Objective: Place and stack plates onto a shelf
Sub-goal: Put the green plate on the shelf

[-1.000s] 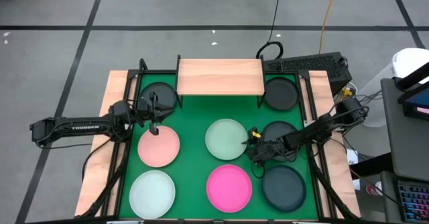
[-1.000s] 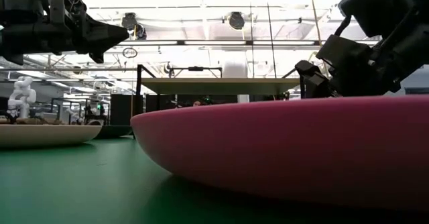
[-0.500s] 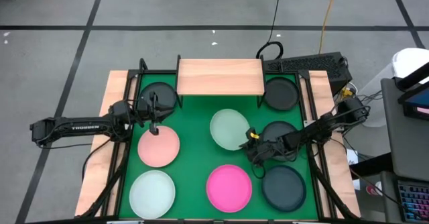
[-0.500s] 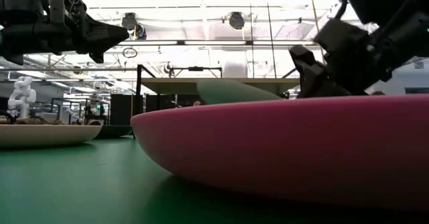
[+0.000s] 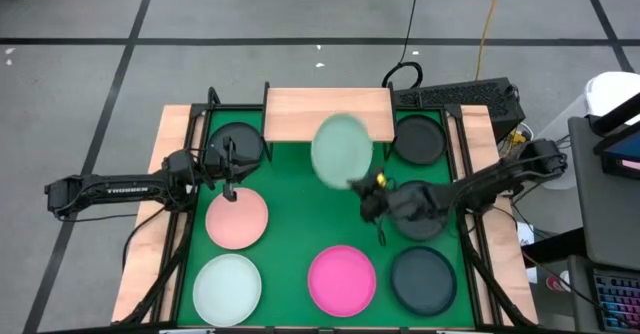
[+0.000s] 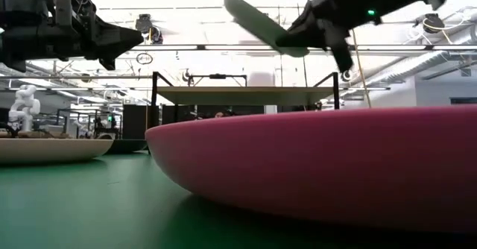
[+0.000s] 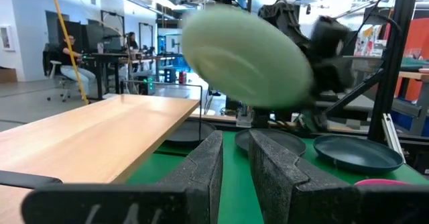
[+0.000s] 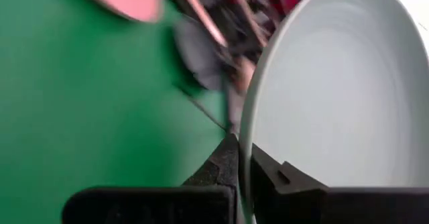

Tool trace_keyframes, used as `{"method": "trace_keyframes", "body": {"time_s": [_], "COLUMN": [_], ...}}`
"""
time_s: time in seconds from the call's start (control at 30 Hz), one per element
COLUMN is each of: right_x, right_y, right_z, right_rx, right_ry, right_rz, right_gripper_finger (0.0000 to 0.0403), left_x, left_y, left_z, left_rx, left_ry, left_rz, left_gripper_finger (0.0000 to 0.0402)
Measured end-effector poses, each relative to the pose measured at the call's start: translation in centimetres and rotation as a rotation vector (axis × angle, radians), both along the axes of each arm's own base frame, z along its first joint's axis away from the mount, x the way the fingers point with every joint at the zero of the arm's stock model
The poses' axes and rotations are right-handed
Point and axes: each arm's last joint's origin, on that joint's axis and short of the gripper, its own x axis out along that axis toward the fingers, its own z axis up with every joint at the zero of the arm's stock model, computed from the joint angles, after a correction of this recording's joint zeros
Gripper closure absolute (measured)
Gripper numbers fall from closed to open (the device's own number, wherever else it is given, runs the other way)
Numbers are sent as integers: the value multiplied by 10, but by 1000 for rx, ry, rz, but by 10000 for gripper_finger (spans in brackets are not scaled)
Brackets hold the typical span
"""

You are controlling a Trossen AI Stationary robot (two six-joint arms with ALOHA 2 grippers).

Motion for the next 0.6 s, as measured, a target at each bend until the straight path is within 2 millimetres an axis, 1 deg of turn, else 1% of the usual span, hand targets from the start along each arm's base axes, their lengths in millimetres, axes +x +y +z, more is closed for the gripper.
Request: {"method": "trace_keyframes", "body": {"time_s": [0.13,0.23,0.33,0.47,0.6], "right_x": [-5,-11,-15,-7,1], "right_y": [-41,-74,-101,-124,-139], "right_z": [23,34,39,46,50], "right_rx": [-3,16,50,166,262], "right_ry": [-79,-127,-86,61,156], "right_rz": [-168,-242,-263,-257,-274], "right_gripper_finger": [402,402,402,402,402], "left_x": [0,0,0,0,0], "left_y": [0,0,0,0,0], "left_z": [0,0,0,0,0], "left_rx": [0,0,0,0,0], "left_ry": [0,0,0,0,0], "left_rz": [0,0,0,0,0], "left_gripper_finger": [325,325,325,325,325]}}
